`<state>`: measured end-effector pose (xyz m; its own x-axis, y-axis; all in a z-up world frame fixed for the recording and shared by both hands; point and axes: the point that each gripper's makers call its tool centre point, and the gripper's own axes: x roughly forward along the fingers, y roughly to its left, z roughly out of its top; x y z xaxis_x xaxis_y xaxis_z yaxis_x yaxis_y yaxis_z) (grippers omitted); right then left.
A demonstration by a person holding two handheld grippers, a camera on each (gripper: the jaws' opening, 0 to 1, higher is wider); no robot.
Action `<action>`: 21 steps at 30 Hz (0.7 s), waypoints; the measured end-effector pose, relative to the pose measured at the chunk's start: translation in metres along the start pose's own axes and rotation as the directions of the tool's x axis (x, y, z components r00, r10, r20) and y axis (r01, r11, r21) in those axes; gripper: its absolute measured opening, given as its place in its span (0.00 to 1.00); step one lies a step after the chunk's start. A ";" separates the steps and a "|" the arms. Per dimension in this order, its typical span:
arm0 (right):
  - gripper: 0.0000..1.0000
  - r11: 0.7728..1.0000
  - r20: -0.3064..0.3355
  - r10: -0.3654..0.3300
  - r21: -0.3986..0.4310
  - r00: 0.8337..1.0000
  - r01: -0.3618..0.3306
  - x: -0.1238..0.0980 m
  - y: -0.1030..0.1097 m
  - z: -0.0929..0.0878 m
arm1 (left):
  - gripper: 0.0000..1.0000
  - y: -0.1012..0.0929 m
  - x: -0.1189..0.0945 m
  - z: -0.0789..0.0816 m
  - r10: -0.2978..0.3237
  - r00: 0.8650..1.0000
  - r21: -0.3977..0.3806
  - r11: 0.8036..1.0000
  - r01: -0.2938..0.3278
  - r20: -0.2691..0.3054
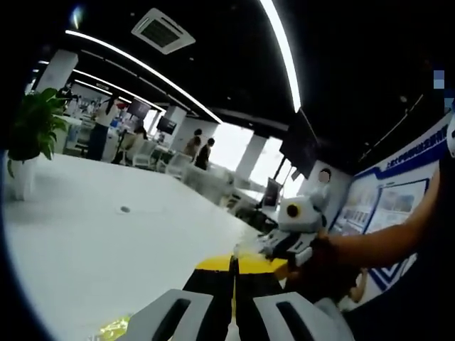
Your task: Compare the silicone blocks by pressing each to a similar depth, holding the contact briefly, and releasing to observe deformation and rebound differences across the visible hardness samples.
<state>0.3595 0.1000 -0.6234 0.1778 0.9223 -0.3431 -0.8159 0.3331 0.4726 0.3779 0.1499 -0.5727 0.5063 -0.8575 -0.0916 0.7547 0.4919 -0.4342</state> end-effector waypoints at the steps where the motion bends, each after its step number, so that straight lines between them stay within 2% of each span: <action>1: 0.05 1.000 0.001 -0.001 -0.003 1.000 0.001 0.001 0.000 0.000 | 0.00 0.001 0.000 0.000 0.000 1.000 -0.010 1.000 0.000 -0.001; 10: 0.07 1.000 0.016 0.000 0.007 1.000 -0.001 0.003 -0.003 0.001 | 0.00 0.002 0.000 0.003 -0.009 1.000 -0.045 0.999 0.009 0.005; 11: 0.08 1.000 0.022 -0.001 0.016 1.000 0.000 0.003 -0.005 0.000 | 0.00 0.000 0.001 0.004 -0.014 1.000 -0.070 0.997 0.014 0.009; 12: 0.08 1.000 0.027 -0.003 0.020 1.000 0.002 0.003 -0.005 0.000 | 0.00 -0.003 0.000 0.004 -0.028 1.000 -0.141 0.990 0.028 0.003; 13: 0.08 1.000 0.034 -0.003 0.028 0.999 0.002 0.003 -0.006 -0.001 | 0.00 -0.003 0.000 0.005 -0.031 1.000 -0.169 0.985 0.032 0.006; 14: 0.09 0.999 0.052 -0.005 0.052 0.999 0.002 0.003 -0.005 -0.001 | 0.00 -0.001 0.000 0.005 -0.025 1.000 -0.141 0.990 0.026 0.009; 21: 0.11 0.998 0.097 -0.013 0.056 0.995 0.008 0.005 -0.006 -0.008 | 0.00 -0.010 0.003 0.007 -0.064 0.998 -0.144 0.987 0.065 0.011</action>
<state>0.3611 0.1011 -0.6342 0.2410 0.9324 -0.2693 -0.7822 0.3508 0.5148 0.3750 0.1434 -0.5620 0.4618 -0.8853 -0.0537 0.7176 0.4086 -0.5641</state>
